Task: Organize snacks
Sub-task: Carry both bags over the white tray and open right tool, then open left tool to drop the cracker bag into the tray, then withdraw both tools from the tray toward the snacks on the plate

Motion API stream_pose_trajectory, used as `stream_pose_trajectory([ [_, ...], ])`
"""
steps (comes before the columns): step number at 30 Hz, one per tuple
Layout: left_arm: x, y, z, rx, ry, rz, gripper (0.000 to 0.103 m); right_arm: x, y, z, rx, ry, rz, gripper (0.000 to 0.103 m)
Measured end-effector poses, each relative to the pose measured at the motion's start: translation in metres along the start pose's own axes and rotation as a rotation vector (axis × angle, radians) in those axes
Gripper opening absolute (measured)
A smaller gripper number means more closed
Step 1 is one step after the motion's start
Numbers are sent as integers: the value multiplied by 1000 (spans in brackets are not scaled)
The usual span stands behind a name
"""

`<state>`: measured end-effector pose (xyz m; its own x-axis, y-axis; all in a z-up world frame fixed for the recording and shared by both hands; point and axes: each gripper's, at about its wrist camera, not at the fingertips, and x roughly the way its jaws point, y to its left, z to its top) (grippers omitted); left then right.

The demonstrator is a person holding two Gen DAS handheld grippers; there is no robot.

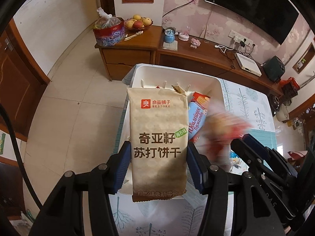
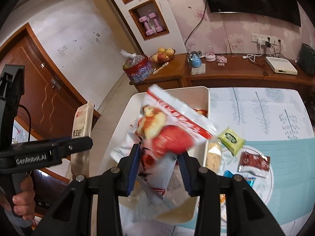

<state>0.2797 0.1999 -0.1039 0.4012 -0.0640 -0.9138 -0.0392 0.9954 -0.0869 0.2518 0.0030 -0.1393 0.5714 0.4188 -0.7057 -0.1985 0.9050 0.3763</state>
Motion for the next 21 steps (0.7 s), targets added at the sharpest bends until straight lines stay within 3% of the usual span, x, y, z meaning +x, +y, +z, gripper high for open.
stream_pose_trajectory([
  [6,3,5,-5,-16,-14,-21,63,10,0,-3,-12,28,-3,56],
  [8,-1,4,-7,-10,-31,-26,74,10,-2,-4,1,34,-4,56],
  [21,-27,-21,-25,-2,-98,-92,75,-31,-29,-18,-1,36,-19,56],
])
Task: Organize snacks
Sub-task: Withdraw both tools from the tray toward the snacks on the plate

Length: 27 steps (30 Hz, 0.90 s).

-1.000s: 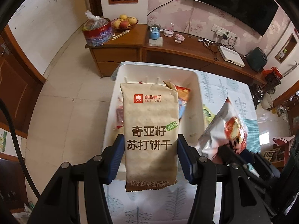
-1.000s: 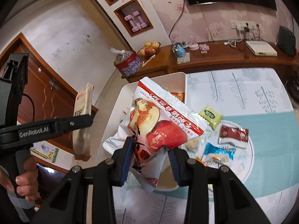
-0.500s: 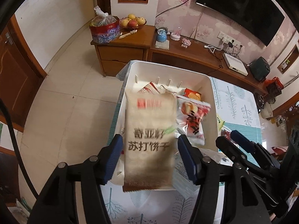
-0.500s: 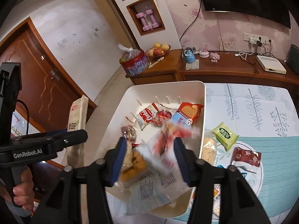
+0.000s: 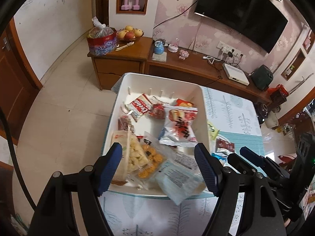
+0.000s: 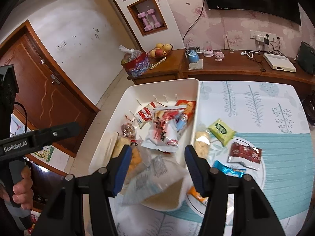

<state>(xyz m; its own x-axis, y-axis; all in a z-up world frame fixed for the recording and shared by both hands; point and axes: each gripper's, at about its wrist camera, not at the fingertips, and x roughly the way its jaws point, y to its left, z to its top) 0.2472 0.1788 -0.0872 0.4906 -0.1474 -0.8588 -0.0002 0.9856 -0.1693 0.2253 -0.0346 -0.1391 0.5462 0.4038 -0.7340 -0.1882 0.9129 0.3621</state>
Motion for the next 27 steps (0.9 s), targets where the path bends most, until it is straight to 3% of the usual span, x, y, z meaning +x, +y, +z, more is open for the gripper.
stream_pose_trajectory([
  [11,-19,-51,-43,-88,-62,-18,78,-41,-43,-12,-121,6,1,56],
  [27,3,-128,-110,-303,-36,-19,79,-75,-119,-26,-352,13,-47,56],
])
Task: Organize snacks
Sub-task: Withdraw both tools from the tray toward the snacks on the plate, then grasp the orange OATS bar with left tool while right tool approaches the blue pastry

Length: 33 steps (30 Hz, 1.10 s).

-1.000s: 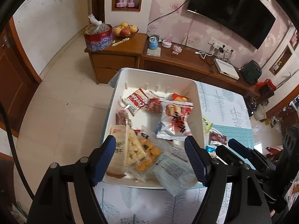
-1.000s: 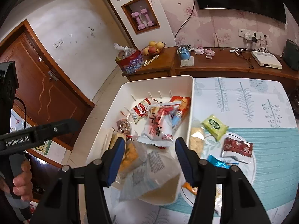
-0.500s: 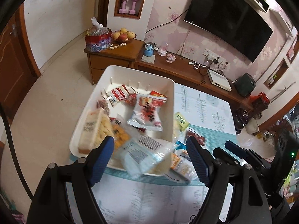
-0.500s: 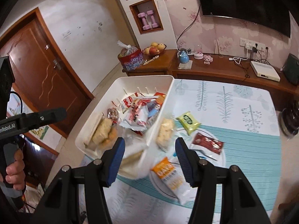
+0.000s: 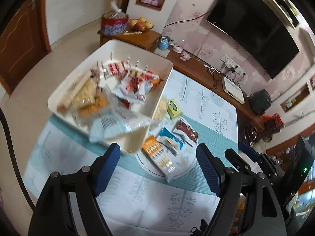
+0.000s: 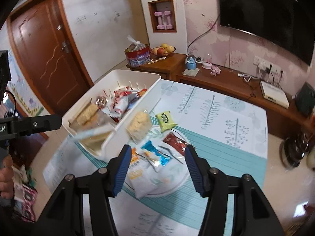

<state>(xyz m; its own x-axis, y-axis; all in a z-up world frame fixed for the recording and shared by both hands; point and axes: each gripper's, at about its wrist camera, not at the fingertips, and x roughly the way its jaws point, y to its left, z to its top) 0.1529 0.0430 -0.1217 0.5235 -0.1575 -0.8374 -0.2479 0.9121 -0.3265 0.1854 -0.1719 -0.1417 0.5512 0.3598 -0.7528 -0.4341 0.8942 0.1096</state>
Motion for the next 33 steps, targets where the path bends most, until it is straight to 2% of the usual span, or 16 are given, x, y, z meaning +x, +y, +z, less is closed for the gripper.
stream_pose_trajectory([
  [7,22,-16,-29,-92,36,65,79,-3,-12,-14,-186,-39,14,56],
  [12,41,-23,-46,-141,85,98,79,1,-18,-22,-291,-54,52,56],
  [20,88,-17,-61,-286,185,168,79,24,-17,-34,-439,-53,108,56],
  [25,114,-10,-63,-369,233,147,79,46,-11,-38,-514,-45,157,56],
  [33,153,-2,-59,-477,287,164,79,87,-2,-50,-591,-11,193,56],
])
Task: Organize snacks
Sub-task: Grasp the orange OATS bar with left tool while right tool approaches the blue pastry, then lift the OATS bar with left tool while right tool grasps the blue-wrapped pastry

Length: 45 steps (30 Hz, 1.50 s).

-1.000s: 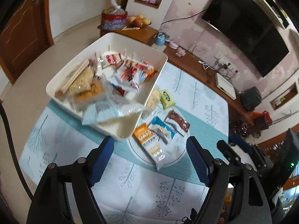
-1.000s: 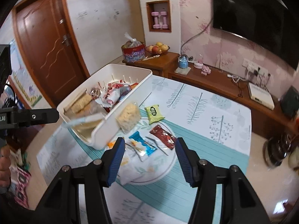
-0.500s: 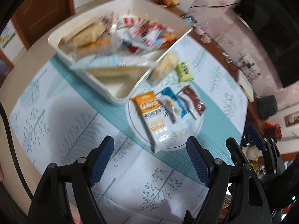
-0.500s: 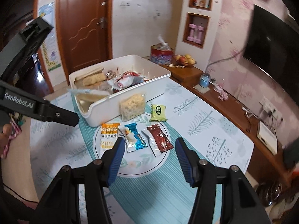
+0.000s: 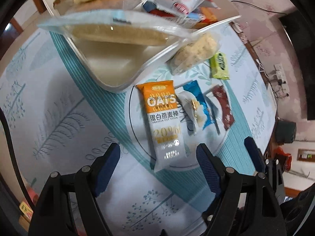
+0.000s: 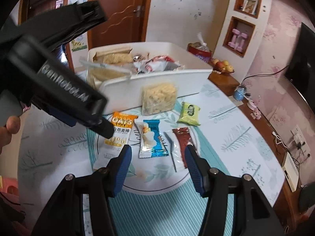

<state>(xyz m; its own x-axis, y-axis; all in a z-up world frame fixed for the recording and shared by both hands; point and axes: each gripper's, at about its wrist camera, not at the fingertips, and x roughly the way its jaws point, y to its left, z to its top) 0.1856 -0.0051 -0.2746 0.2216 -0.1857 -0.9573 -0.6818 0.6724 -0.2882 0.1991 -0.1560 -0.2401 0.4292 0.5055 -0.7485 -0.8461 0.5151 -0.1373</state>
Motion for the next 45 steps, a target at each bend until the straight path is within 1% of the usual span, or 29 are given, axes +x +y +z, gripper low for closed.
stream_pose_trajectory([
  [2,9,2,4,-23,14,-6,79,9,0,-2,1,4,11,56],
  [11,35,2,18,-81,40,29,78,46,1,-11,43,23,40,55],
  [13,40,1,22,-84,44,24,78,50,2,-11,43,21,35,54],
  [16,42,0,24,-80,35,35,74,56,3,-10,42,19,30,54],
  [20,43,-2,26,-71,28,53,72,63,3,-9,52,28,35,54],
  [23,43,-1,25,-64,27,78,65,66,3,-8,52,28,31,54],
  [27,44,-2,24,-55,33,72,60,69,2,-5,53,35,35,53],
  [28,44,0,24,-51,36,60,54,70,1,-5,57,40,38,48],
  [29,44,0,25,-53,43,34,44,71,1,-5,64,47,43,48],
  [30,43,3,25,-58,52,7,38,71,1,-4,65,50,45,48],
  [31,44,4,25,-69,66,-9,37,71,2,-4,63,50,46,48],
  [38,44,7,21,-52,95,3,36,72,4,-1,60,70,51,47],
  [41,42,9,19,-8,105,27,36,70,5,-2,74,90,55,47],
  [45,39,13,15,0,127,52,36,64,5,-6,121,109,58,46],
])
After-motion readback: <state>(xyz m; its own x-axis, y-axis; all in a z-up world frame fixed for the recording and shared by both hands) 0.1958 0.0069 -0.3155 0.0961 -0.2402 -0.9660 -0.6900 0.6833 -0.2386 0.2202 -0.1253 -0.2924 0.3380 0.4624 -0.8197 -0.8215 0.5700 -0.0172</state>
